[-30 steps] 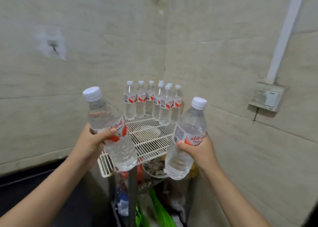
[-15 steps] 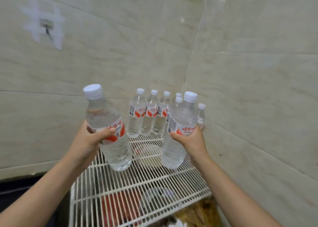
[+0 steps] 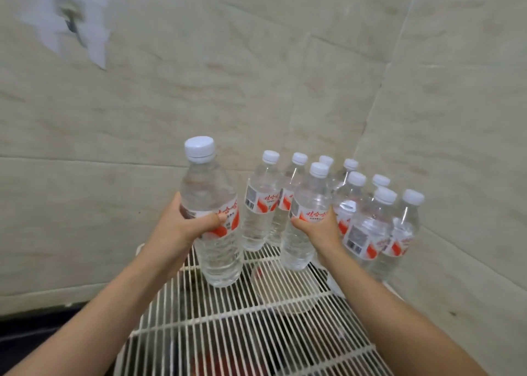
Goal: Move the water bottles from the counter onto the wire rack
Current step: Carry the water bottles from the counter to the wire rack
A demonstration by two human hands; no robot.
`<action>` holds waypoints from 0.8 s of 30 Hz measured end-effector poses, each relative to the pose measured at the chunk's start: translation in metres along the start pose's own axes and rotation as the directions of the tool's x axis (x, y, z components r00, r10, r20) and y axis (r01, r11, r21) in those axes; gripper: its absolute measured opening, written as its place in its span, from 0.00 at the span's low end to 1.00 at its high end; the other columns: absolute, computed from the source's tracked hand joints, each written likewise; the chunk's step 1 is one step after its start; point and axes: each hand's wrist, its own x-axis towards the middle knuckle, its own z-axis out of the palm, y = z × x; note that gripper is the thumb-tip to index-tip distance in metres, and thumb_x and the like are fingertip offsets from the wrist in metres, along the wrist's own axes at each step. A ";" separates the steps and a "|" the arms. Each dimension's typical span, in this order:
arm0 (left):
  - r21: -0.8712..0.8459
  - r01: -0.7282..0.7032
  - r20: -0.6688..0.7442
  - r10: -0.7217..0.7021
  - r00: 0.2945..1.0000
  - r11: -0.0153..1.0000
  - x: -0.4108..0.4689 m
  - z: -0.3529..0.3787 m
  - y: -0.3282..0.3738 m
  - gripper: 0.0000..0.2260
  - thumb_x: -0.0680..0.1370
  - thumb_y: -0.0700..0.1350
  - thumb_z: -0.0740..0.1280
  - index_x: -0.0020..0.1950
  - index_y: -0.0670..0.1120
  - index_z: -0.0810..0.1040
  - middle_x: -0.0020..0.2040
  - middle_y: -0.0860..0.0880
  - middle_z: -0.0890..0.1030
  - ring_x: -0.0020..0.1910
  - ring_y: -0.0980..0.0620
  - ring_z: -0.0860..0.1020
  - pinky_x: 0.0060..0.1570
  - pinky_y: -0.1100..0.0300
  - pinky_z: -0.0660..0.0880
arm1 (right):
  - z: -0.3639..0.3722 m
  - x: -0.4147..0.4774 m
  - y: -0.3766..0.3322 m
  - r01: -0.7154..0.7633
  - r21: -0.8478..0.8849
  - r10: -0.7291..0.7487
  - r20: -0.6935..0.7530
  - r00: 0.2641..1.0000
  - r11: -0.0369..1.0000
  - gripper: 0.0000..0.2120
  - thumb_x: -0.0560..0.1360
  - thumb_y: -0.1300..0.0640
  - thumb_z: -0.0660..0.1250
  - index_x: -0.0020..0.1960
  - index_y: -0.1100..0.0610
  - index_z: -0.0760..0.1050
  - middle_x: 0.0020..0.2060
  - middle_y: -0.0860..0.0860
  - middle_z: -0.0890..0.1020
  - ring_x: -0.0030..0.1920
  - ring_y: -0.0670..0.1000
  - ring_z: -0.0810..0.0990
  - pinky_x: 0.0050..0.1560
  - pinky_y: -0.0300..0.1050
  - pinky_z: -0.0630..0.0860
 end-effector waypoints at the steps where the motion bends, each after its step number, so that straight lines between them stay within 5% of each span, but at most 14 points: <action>1: 0.010 0.008 -0.004 -0.007 1.000 1.000 0.001 0.003 -0.001 0.35 0.52 0.49 0.74 0.59 0.43 0.74 0.47 0.48 0.83 0.48 0.50 0.82 0.46 0.57 0.76 | -0.001 0.003 0.003 -0.013 -0.006 0.013 0.013 1.000 1.000 0.31 0.62 0.64 0.76 0.59 0.52 0.66 0.55 0.52 0.78 0.56 0.54 0.77 0.61 0.58 0.74; 8: 0.052 0.092 -0.023 -0.091 0.996 0.994 0.006 0.033 -0.017 0.35 0.52 0.49 0.75 0.58 0.45 0.74 0.50 0.45 0.83 0.50 0.47 0.82 0.45 0.57 0.78 | -0.008 0.008 0.008 0.002 -0.129 0.009 0.089 0.996 0.992 0.33 0.62 0.59 0.77 0.63 0.52 0.67 0.58 0.52 0.78 0.59 0.53 0.76 0.62 0.56 0.73; 12: 0.093 0.132 0.018 -0.135 0.991 0.987 0.017 0.061 -0.028 0.34 0.53 0.46 0.77 0.58 0.48 0.73 0.53 0.46 0.82 0.51 0.48 0.82 0.46 0.56 0.77 | -0.019 0.000 0.005 0.013 -0.314 0.030 0.134 0.991 0.949 0.16 0.67 0.53 0.73 0.53 0.54 0.74 0.46 0.50 0.81 0.46 0.49 0.77 0.46 0.43 0.73; 16: 0.179 0.144 0.045 -0.154 0.987 0.973 0.031 0.082 -0.041 0.31 0.57 0.47 0.77 0.59 0.50 0.73 0.54 0.46 0.82 0.54 0.46 0.80 0.55 0.47 0.76 | -0.022 -0.007 0.002 -0.036 -0.334 0.074 0.103 0.992 0.942 0.16 0.68 0.51 0.71 0.53 0.57 0.76 0.46 0.52 0.81 0.42 0.49 0.75 0.31 0.36 0.65; 22: 0.249 0.137 0.084 -0.162 0.983 0.959 0.048 0.101 -0.054 0.29 0.63 0.41 0.74 0.62 0.47 0.71 0.55 0.46 0.81 0.54 0.47 0.79 0.51 0.53 0.76 | -0.029 -0.011 -0.004 -0.098 -0.288 0.160 0.201 0.966 0.953 0.15 0.73 0.56 0.66 0.58 0.59 0.74 0.57 0.55 0.79 0.58 0.56 0.77 0.58 0.48 0.74; 24: 0.313 0.130 0.077 -0.161 0.984 0.941 0.051 0.104 -0.058 0.29 0.65 0.36 0.73 0.64 0.44 0.70 0.56 0.43 0.80 0.54 0.45 0.79 0.48 0.55 0.76 | -0.034 -0.016 -0.001 -0.104 -0.253 0.165 0.235 0.958 0.962 0.13 0.75 0.57 0.63 0.59 0.59 0.73 0.57 0.55 0.79 0.58 0.55 0.76 0.60 0.49 0.73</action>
